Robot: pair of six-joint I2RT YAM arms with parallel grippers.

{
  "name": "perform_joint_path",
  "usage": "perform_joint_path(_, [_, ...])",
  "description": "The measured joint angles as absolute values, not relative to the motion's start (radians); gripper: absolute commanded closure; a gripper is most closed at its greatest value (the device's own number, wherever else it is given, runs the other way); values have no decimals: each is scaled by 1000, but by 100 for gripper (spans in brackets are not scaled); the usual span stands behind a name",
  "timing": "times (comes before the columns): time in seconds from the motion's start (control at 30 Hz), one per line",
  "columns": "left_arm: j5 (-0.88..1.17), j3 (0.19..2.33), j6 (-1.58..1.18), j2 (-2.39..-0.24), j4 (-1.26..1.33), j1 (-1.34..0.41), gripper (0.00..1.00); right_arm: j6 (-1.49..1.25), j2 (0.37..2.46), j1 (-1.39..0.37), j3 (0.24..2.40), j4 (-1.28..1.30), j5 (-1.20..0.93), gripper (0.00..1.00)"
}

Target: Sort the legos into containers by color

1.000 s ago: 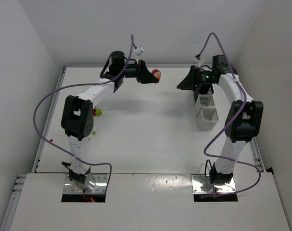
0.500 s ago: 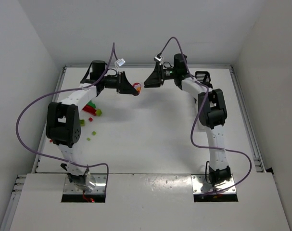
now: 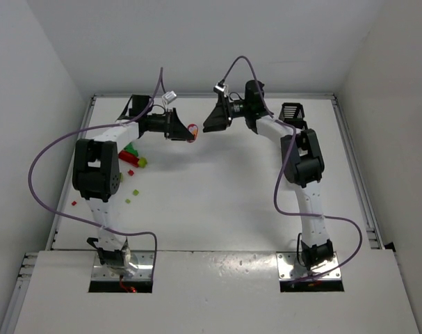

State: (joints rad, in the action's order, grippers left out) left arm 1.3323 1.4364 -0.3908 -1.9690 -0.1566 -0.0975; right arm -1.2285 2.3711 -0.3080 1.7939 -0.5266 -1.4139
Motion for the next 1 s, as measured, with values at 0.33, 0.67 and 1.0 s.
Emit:
perform_joint_path(0.33, [1366, 1450, -379, -1998, -177, -99, 88, -1230, 2394, -371, 1811, -522, -1420, 28])
perform_joint_path(0.67, [1396, 1446, -366, -1998, -187, -116, 88, -1225, 2439, -377, 1813, -522, -1420, 28])
perform_joint_path(1.0, [1408, 1425, -347, -1998, -212, -132, 88, -1212, 2459, -377, 1816, -520, -1414, 44])
